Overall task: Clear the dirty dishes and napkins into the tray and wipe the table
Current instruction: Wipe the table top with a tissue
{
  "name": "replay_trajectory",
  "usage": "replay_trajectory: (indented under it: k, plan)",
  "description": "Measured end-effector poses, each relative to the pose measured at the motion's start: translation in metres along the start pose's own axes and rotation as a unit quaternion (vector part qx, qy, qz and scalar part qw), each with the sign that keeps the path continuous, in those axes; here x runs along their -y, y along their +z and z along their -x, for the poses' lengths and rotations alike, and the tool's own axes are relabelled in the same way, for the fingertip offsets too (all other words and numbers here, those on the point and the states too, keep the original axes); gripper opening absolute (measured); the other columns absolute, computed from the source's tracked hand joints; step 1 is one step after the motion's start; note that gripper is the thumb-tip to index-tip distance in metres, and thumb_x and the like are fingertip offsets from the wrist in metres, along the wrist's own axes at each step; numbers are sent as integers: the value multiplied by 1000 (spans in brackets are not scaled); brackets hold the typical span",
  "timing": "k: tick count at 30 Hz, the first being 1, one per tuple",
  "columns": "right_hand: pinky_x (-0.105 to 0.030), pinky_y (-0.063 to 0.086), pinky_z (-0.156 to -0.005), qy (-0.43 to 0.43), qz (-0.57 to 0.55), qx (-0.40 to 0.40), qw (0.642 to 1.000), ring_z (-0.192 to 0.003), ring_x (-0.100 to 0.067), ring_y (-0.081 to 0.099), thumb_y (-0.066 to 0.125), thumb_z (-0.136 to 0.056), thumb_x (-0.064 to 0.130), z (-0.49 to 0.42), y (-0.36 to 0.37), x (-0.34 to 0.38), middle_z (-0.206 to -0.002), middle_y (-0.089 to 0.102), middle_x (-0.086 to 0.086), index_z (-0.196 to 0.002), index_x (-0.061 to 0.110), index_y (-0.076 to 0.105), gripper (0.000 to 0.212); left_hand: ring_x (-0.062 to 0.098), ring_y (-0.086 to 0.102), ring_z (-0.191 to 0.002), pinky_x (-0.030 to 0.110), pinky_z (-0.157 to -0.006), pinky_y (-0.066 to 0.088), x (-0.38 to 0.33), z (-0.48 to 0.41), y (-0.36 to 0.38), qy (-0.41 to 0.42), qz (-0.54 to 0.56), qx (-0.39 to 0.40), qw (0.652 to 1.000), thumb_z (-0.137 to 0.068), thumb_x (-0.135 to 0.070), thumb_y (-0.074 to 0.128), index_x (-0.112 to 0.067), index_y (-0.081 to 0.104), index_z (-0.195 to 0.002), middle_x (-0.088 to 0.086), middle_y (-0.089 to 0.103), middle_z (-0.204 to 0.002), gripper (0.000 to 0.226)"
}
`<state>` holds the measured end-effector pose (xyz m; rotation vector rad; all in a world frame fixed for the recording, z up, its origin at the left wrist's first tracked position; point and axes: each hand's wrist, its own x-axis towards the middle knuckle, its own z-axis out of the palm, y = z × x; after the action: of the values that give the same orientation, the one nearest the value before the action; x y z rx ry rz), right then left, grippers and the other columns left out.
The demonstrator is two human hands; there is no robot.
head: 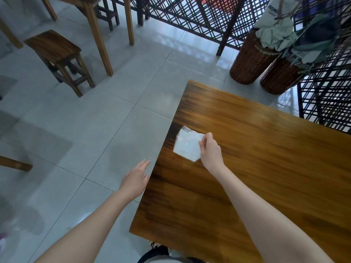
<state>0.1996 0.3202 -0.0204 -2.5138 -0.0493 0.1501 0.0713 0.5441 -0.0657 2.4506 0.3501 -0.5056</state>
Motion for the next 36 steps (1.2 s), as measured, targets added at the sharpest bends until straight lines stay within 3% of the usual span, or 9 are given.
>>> replay_trajectory:
  k: [2, 9, 16, 21, 24, 26, 28, 32, 36]
  plan:
    - [-19, 45, -54, -1, 1, 11, 1000, -71, -12, 56, 49, -98, 21, 3, -3, -1, -94, 58, 0, -100, 21, 38, 11, 18, 31, -142, 34, -112, 32, -1, 2, 1, 1, -1, 4, 1000, -101, -21, 44, -23, 27, -151, -4, 25, -158, 53]
    - [-18, 43, -50, -24, 20, 8, 999, -66, -10, 56, 48, -98, 24, 8, -6, -8, -90, 55, 4, -100, 25, 33, 15, 18, 30, -143, 34, -111, 32, -4, 8, 0, 1, -10, 0, 1000, -101, -22, 44, -23, 27, -151, -4, 24, -158, 53]
    - [-31, 55, -77, 41, -42, 44, 997, -87, -16, 59, 57, -94, 11, 5, 1, -26, -92, 60, 3, -93, 19, 53, 8, 17, 30, -143, 32, -111, 31, -7, 18, 1, 1, -8, -5, 1000, -101, -20, 44, -21, 27, -151, -3, 24, -158, 52]
    - [-15, 48, -69, 81, -91, 46, 992, -87, -12, 59, 69, -86, 8, 8, 6, -30, -95, 60, 3, -126, 19, 48, 46, 18, 29, -143, 32, -113, 30, -8, 25, 2, -1, -10, -10, 1000, -101, -20, 44, -21, 26, -151, -2, 24, -158, 53]
    - [-22, 53, -76, 101, -101, 45, 989, -83, -13, 59, 72, -85, 20, 5, 9, -29, -95, 60, 3, -133, 17, 46, 55, 17, 28, -143, 32, -113, 29, -7, 29, 2, 0, -4, -13, 1000, -101, -19, 44, -20, 27, -151, -2, 25, -158, 53]
    - [-30, 55, -83, 103, -100, 50, 988, -86, -14, 59, 69, -86, 29, 3, 10, -28, -97, 60, 2, -132, 17, 49, 52, 17, 29, -143, 31, -113, 29, -6, 31, 2, -1, -5, -14, 1000, -101, -19, 44, -20, 27, -151, -2, 24, -158, 53]
    - [-28, 55, -79, 97, -104, 49, 989, -85, -14, 58, 66, -88, 32, -1, 11, -24, -99, 61, 0, -124, 17, 56, 40, 16, 28, -143, 31, -112, 29, -5, 32, 2, -2, -4, -16, 1000, -101, -19, 44, -20, 26, -151, -3, 24, -158, 53]
    - [-29, 55, -76, 77, -96, 26, 992, -82, -13, 58, 61, -92, 22, -7, 11, -15, -95, 64, -1, -98, 18, 66, 9, 16, 29, -143, 30, -112, 30, -2, 34, 2, -8, -5, -20, 1000, -101, -21, 44, -21, 26, -151, -3, 24, -158, 53]
    - [-34, 54, -84, 66, -57, 51, 995, -89, -16, 59, 64, -91, 26, -9, 13, -10, -99, 62, -1, -107, 19, 65, 18, 16, 29, -143, 32, -112, 30, 0, 37, 0, -11, -5, -22, 1000, -101, -22, 44, -22, 26, -151, -4, 24, -158, 53]
